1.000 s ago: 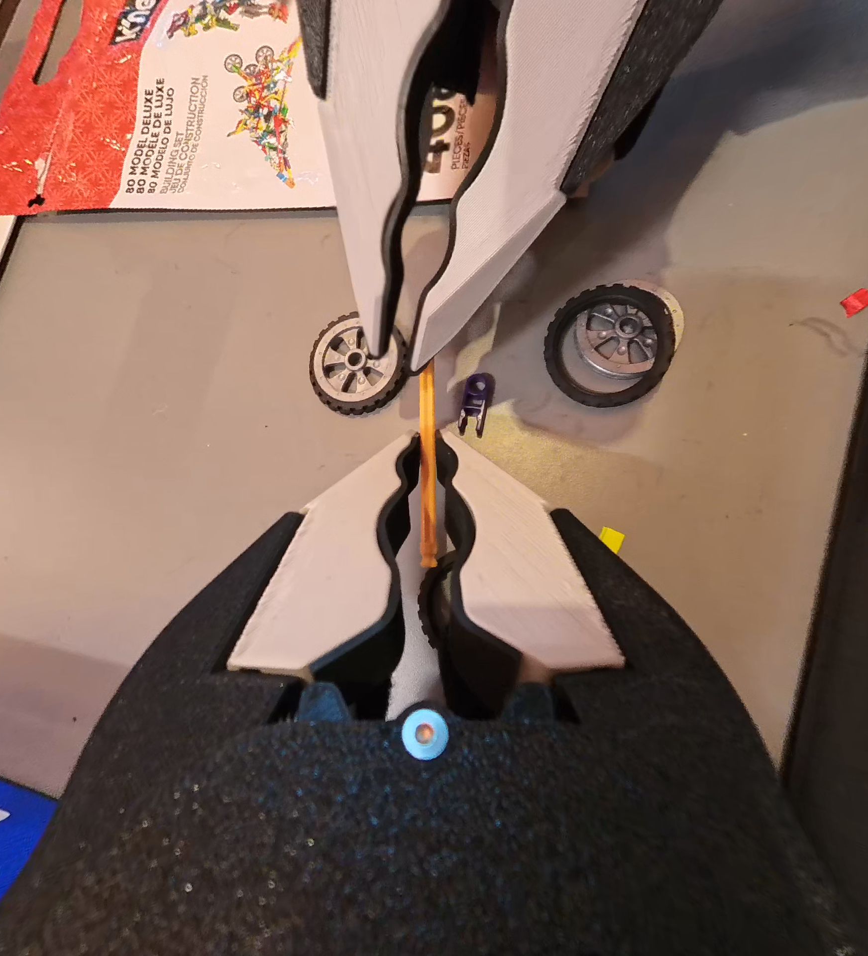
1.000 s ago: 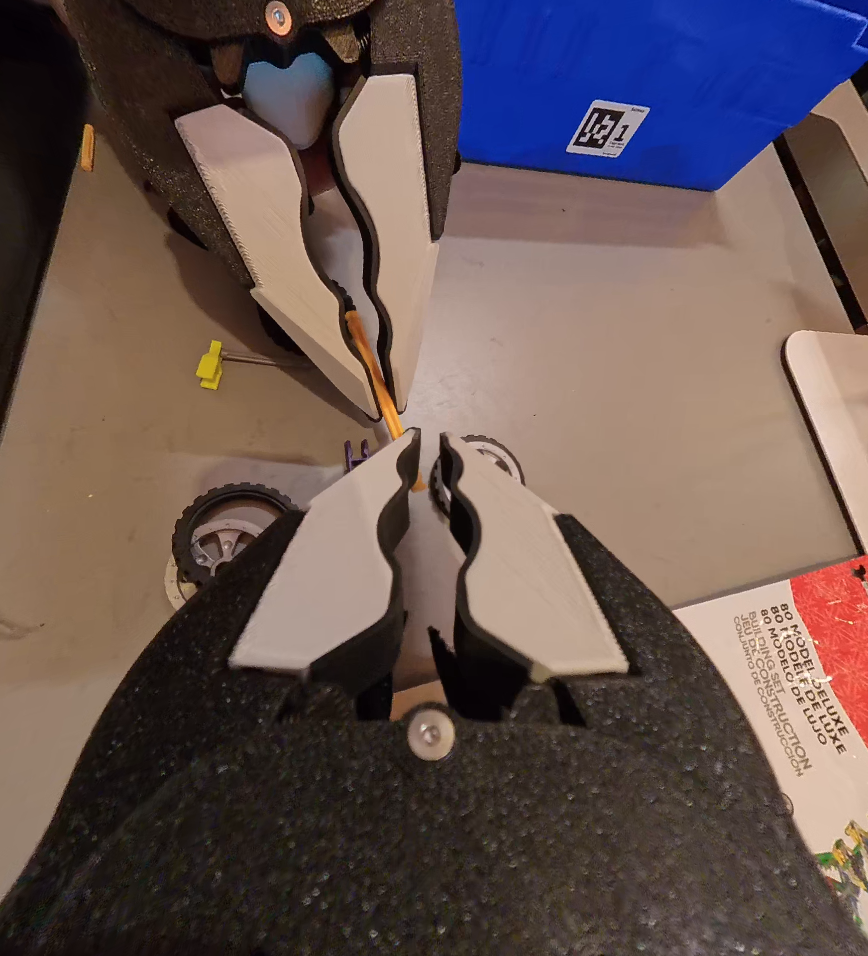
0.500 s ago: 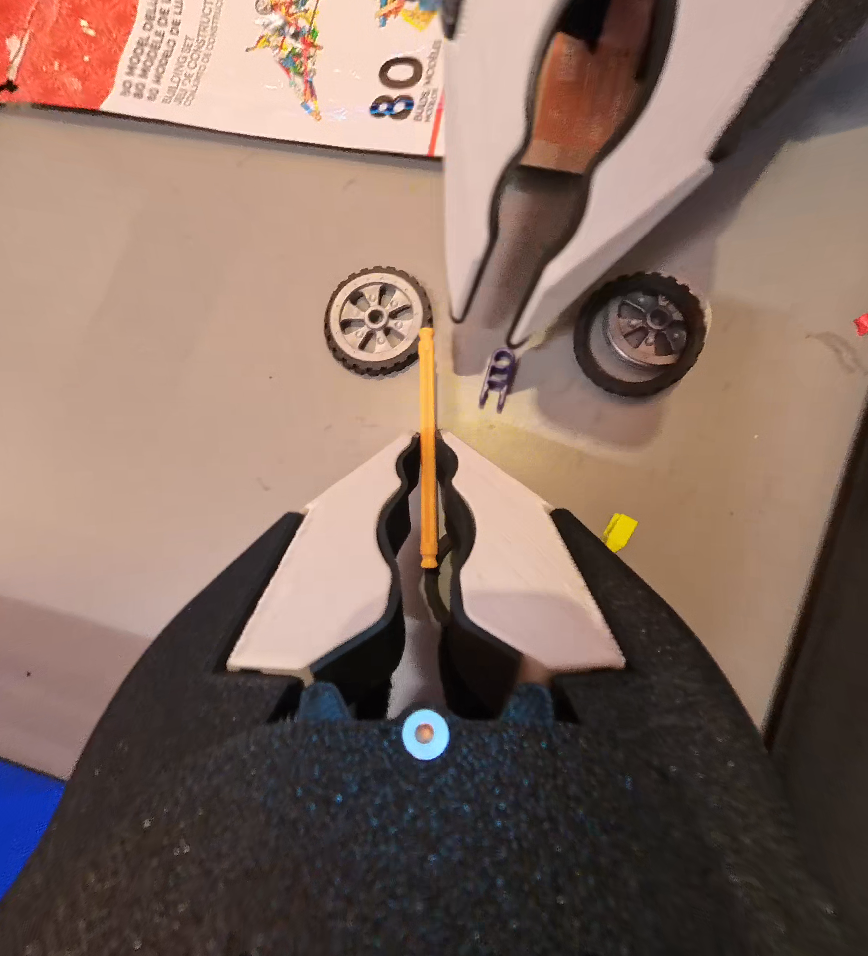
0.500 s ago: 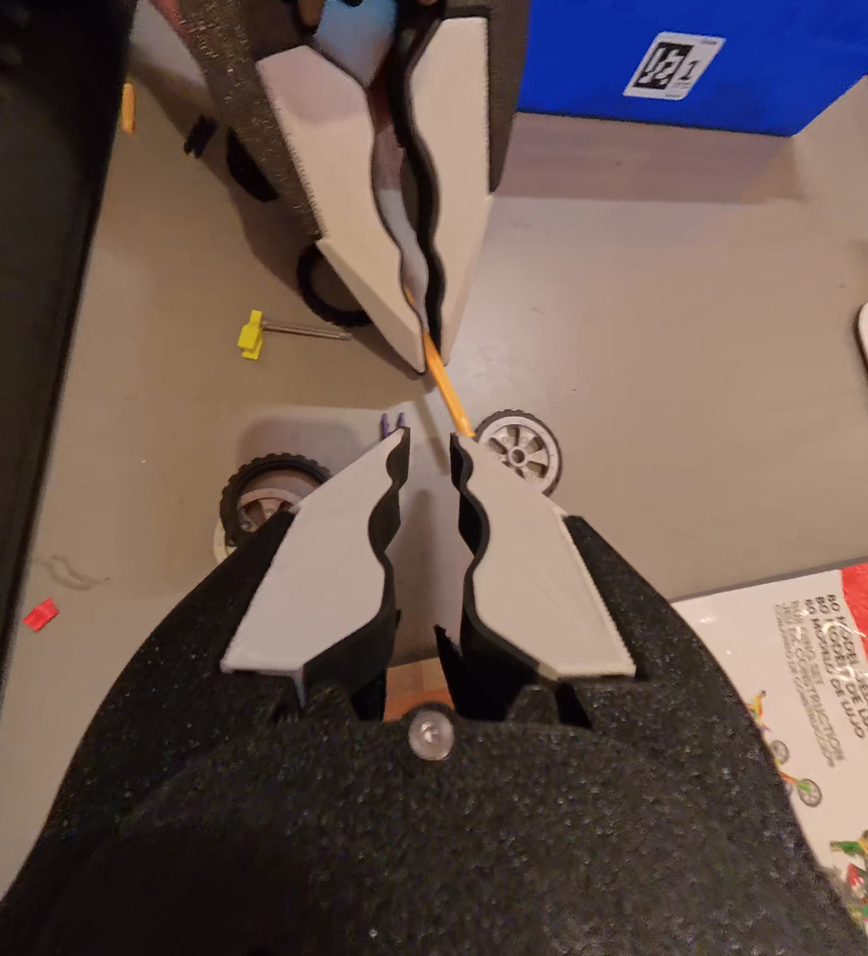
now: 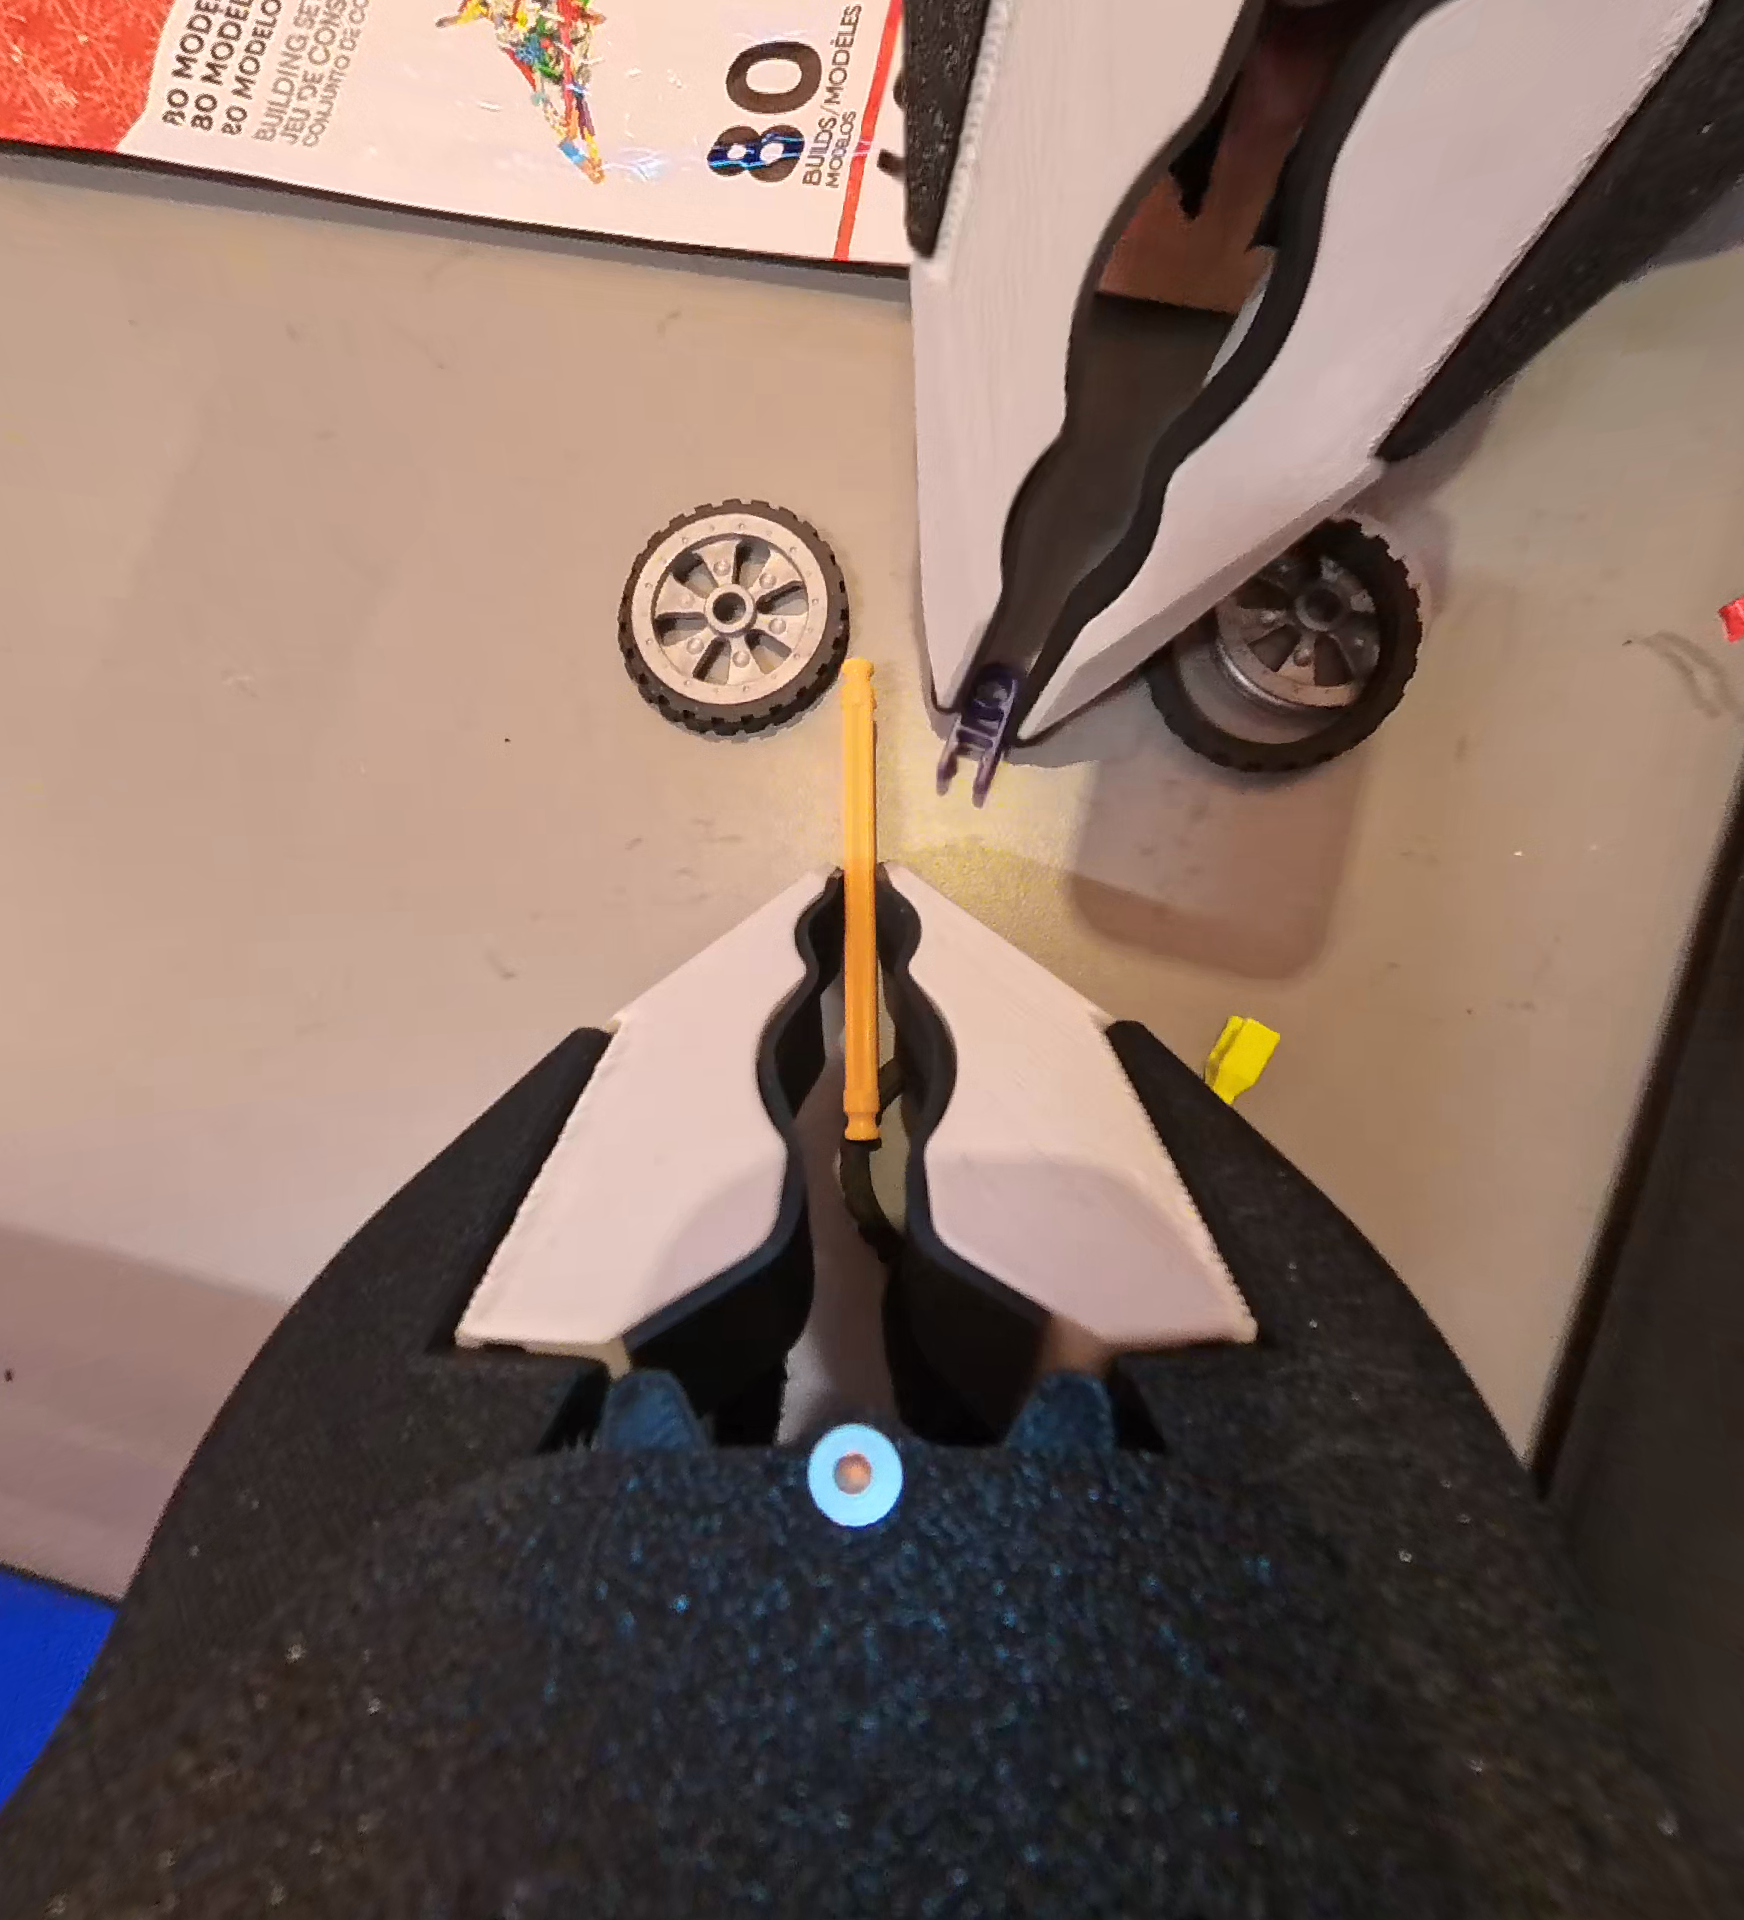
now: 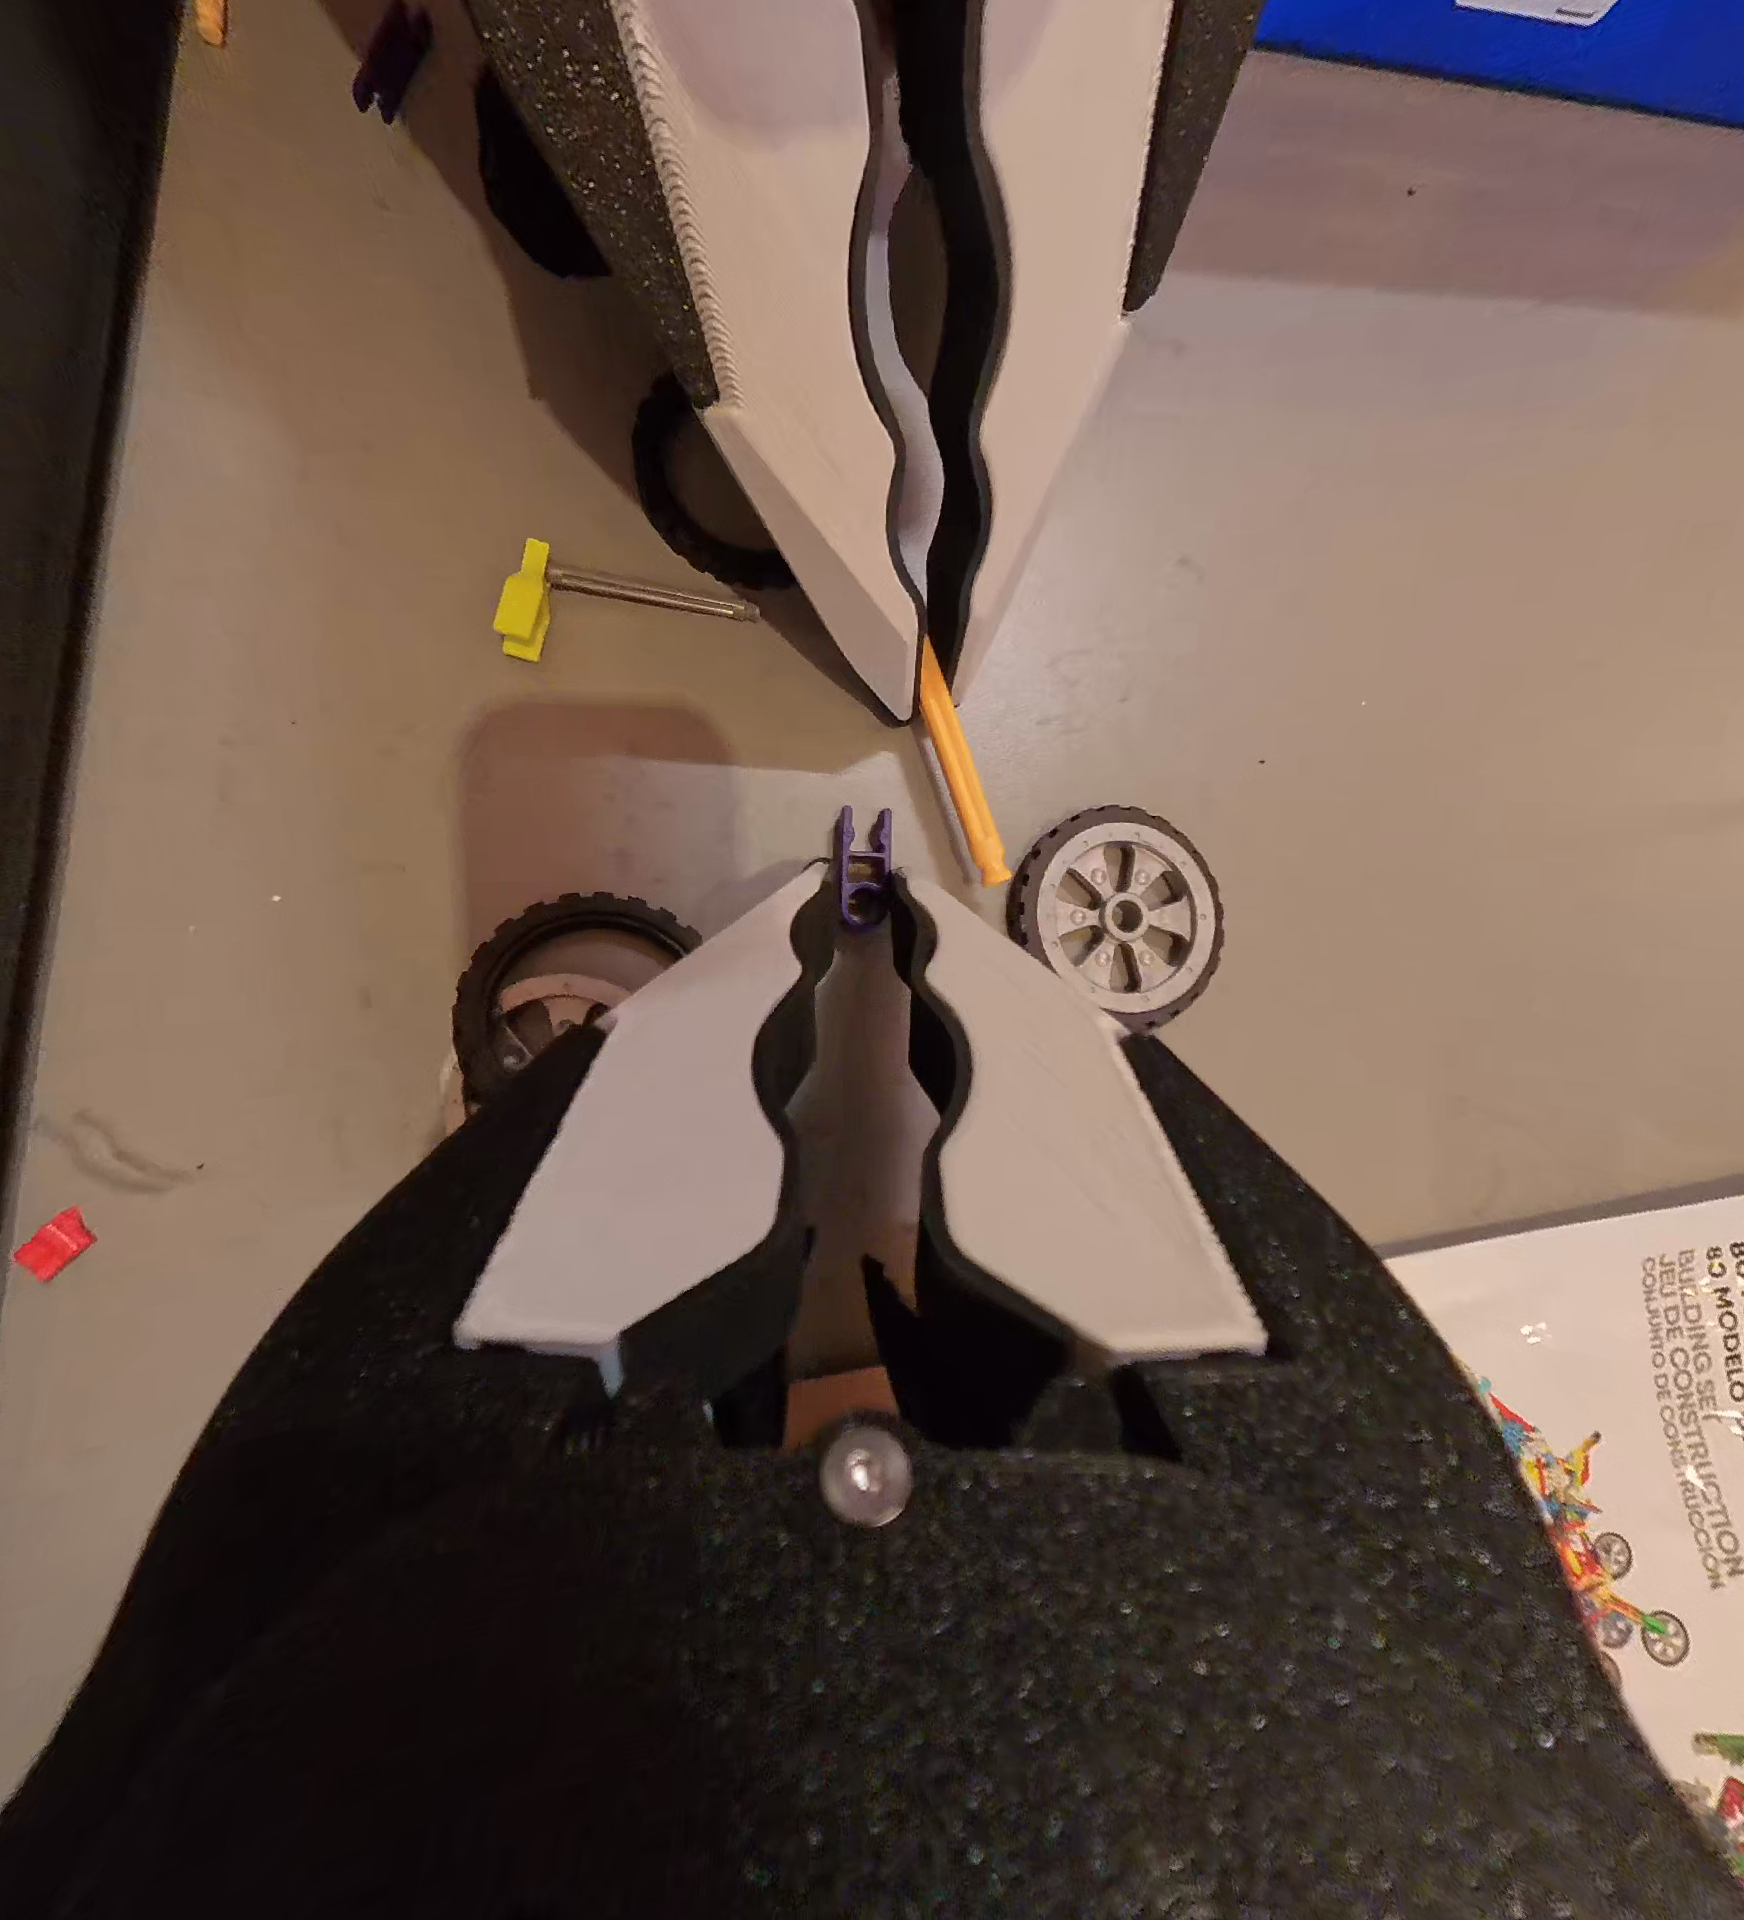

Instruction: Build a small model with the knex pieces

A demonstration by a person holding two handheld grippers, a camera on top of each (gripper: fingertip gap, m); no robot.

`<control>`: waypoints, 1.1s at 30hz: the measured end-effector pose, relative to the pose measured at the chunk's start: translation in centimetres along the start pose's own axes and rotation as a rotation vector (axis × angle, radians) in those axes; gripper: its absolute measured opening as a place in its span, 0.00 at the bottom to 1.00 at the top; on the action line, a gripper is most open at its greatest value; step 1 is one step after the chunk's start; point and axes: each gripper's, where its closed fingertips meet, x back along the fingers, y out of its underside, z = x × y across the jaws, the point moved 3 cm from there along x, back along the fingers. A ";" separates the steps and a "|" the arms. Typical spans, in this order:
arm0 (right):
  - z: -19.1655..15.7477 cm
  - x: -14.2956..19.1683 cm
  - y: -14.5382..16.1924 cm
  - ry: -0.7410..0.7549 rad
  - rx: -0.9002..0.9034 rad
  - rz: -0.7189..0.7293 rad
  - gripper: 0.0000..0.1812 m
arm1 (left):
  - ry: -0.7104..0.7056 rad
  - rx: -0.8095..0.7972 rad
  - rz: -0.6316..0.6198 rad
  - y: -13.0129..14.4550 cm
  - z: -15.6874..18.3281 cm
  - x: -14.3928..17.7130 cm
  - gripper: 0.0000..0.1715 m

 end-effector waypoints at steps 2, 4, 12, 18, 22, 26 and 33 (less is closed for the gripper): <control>0.1 0.3 -0.3 -0.007 -0.014 0.029 0.05 | -0.004 -0.003 0.002 0.0 0.0 0.0 0.02; 0.4 0.6 -0.4 -0.001 -0.027 0.052 0.05 | -0.008 -0.005 0.004 -0.1 0.0 -0.1 0.02; 1.6 1.5 0.2 -0.001 -0.101 0.142 0.05 | -0.048 -0.032 0.011 -0.7 -0.2 -0.6 0.02; 2.2 2.3 0.3 -0.016 -0.155 0.224 0.05 | -0.116 -0.036 0.041 -1.1 -1.4 -0.3 0.02; 2.9 3.2 0.5 0.001 -0.186 0.273 0.05 | -0.124 -0.011 0.076 -1.6 -1.4 0.2 0.02; 3.4 4.0 0.4 0.021 -0.207 0.320 0.05 | -0.119 -0.039 0.087 -2.1 -0.7 0.3 0.02; 4.2 4.4 0.6 0.039 -0.247 0.353 0.05 | -0.128 -0.053 0.067 -1.7 -0.4 0.6 0.02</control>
